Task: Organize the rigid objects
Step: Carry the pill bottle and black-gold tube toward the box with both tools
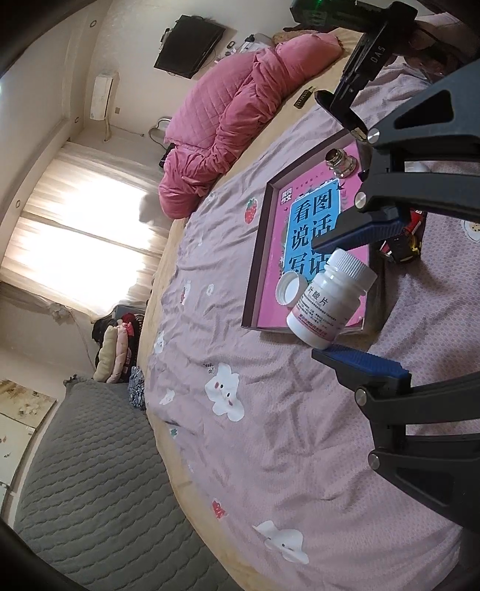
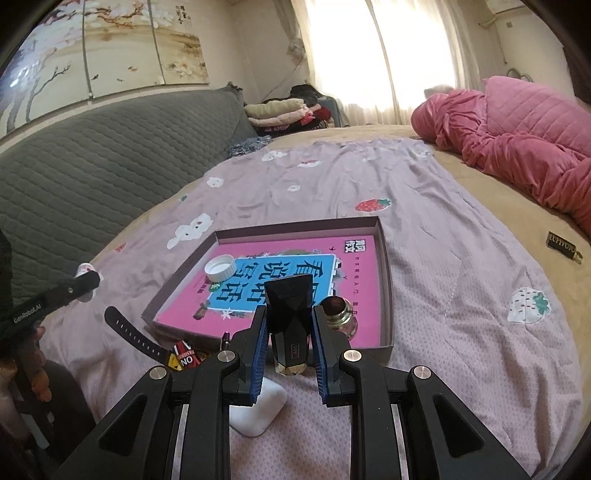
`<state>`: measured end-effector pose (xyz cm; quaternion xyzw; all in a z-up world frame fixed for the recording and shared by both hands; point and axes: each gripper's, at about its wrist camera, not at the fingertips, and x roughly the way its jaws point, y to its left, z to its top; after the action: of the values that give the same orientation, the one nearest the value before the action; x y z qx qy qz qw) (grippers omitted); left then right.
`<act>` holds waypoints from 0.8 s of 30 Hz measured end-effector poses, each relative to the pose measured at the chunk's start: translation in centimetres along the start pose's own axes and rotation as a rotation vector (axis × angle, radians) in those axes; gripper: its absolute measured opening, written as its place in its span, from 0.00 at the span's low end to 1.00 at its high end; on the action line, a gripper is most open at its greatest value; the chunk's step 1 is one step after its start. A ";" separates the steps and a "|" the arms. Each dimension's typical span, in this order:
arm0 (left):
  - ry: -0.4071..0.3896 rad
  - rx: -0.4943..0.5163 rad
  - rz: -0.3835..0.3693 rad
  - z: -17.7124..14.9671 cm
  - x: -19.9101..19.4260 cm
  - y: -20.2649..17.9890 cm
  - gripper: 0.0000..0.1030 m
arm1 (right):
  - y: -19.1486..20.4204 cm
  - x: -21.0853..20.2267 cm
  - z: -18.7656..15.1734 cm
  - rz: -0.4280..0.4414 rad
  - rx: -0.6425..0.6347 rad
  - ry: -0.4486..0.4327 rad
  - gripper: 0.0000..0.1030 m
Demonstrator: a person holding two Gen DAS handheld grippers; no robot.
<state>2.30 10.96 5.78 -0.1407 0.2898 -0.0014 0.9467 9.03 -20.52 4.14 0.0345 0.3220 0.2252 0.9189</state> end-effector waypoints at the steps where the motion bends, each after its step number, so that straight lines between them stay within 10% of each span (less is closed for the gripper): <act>1: 0.003 0.000 -0.002 0.0 0.2 0.0 0.49 | 0.0 0.0 0.0 0.002 0.000 -0.001 0.22; 24: 0.092 0.058 -0.023 0.9 6.3 -0.8 0.49 | 0.4 2.2 1.8 0.046 0.017 -0.022 0.22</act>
<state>8.05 9.89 3.27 -0.1164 0.3314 -0.0270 0.9359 11.53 -19.06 4.34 0.0521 0.3128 0.2430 0.9167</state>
